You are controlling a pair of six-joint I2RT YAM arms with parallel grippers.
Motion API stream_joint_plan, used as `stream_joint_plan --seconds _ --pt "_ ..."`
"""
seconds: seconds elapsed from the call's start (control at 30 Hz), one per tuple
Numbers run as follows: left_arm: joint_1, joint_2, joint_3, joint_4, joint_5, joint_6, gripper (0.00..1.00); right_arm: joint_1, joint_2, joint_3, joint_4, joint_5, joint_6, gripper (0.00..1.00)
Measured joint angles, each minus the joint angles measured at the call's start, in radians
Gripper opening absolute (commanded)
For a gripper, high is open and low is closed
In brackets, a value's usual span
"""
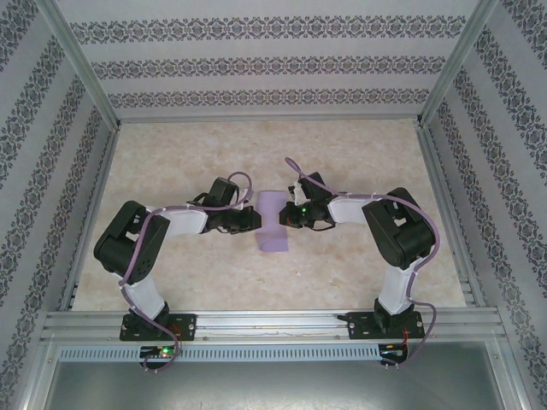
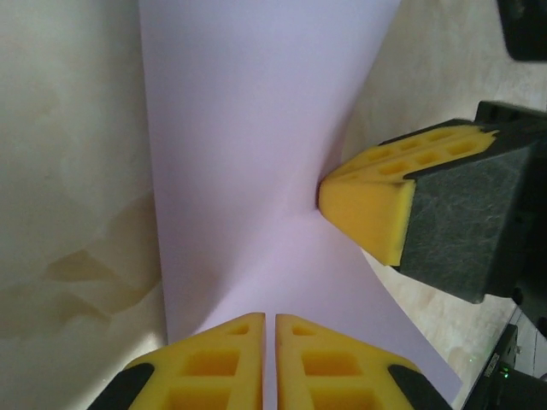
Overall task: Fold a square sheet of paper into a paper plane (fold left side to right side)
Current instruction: Hold the square sheet of paper at the center of the table.
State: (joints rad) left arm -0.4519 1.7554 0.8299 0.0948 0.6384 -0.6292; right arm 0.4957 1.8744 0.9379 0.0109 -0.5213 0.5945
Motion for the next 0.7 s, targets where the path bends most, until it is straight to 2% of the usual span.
stream_joint_plan --seconds 0.7 --pt "-0.012 0.061 0.025 -0.031 -0.021 0.031 0.10 0.006 -0.001 0.017 -0.029 0.012 -0.004 0.00"
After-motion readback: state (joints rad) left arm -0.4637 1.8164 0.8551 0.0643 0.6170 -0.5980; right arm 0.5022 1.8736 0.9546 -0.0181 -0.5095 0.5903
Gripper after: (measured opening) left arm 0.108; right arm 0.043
